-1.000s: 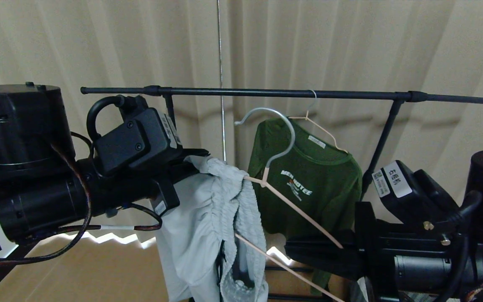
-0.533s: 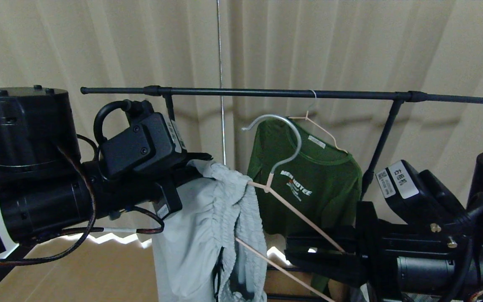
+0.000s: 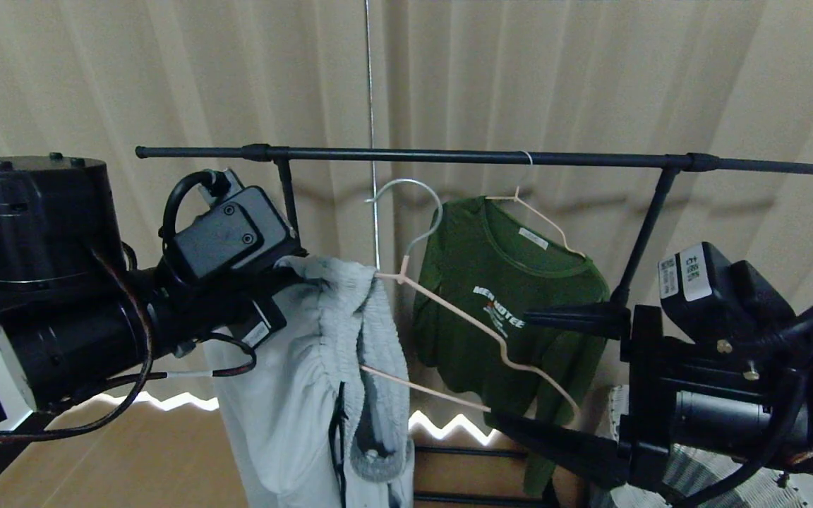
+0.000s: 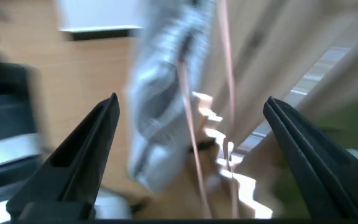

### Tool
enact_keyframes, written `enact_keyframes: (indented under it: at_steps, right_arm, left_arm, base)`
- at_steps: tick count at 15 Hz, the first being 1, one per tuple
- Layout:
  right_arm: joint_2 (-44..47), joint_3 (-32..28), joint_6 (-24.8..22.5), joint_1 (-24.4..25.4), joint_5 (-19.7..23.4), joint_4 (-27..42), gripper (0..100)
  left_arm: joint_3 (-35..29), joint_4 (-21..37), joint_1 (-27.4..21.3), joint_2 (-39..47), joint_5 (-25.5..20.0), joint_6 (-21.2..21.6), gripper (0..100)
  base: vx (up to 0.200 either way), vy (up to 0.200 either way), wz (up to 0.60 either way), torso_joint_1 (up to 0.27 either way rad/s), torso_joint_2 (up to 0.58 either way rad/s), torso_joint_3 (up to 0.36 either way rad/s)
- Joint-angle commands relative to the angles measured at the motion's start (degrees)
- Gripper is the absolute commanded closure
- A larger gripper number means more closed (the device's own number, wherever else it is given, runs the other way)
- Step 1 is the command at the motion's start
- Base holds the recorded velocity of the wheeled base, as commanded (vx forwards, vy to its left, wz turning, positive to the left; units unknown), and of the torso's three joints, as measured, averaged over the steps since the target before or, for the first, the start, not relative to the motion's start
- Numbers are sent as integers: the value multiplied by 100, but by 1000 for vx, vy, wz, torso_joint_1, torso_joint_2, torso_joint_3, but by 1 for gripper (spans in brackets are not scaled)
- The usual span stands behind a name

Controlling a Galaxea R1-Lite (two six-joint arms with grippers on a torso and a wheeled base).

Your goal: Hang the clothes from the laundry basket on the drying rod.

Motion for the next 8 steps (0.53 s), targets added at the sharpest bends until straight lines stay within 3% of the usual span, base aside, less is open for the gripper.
enact_keyframes:
  at_steps: [1,3,4,8]
  right_arm:
    - [-20,88,-23,-115,-207,-14,0]
    - [-2,167,-23,-115,-444,-14,0]
    - [68,228,-5,-115,-611,-23,0]
    - [349,387,171,123,-761,-207,0]
  left_arm:
    - [-4,-8,26,-16,643,-109,100]
    - [-109,-17,18,11,1056,-496,100]
    - [-250,-17,-9,46,1214,-1023,100]
    - [-469,-254,-53,55,1197,-1867,100]
  base:
    - [0,0,0,0,0,0]
    - [0,0,0,0,0,0]
    - [0,0,0,0,0,0]
    - [0,0,0,0,0,0]
